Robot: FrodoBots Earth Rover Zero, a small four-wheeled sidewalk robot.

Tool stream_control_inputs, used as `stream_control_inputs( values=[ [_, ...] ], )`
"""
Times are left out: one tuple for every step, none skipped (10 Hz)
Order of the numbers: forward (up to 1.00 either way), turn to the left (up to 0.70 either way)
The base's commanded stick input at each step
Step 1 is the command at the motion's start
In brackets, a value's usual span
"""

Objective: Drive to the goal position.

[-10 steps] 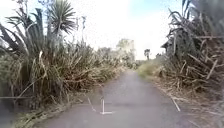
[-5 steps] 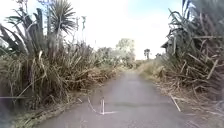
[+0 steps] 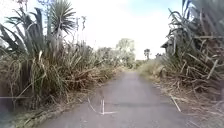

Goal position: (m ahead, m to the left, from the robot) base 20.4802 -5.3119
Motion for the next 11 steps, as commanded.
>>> stream_control_inputs(
  values=[
    [0.7,-0.01],
    [0.7,-0.01],
    [0.7,-0.01],
    [0.7,-0.01],
    [0.7,-0.01],
    [0.7,-0.01],
    [0.7,-0.01],
    [0.7,-0.01],
    [0.7,-0.01],
    [0.7,-0.01],
    [0.7,-0.01]
  ],
)
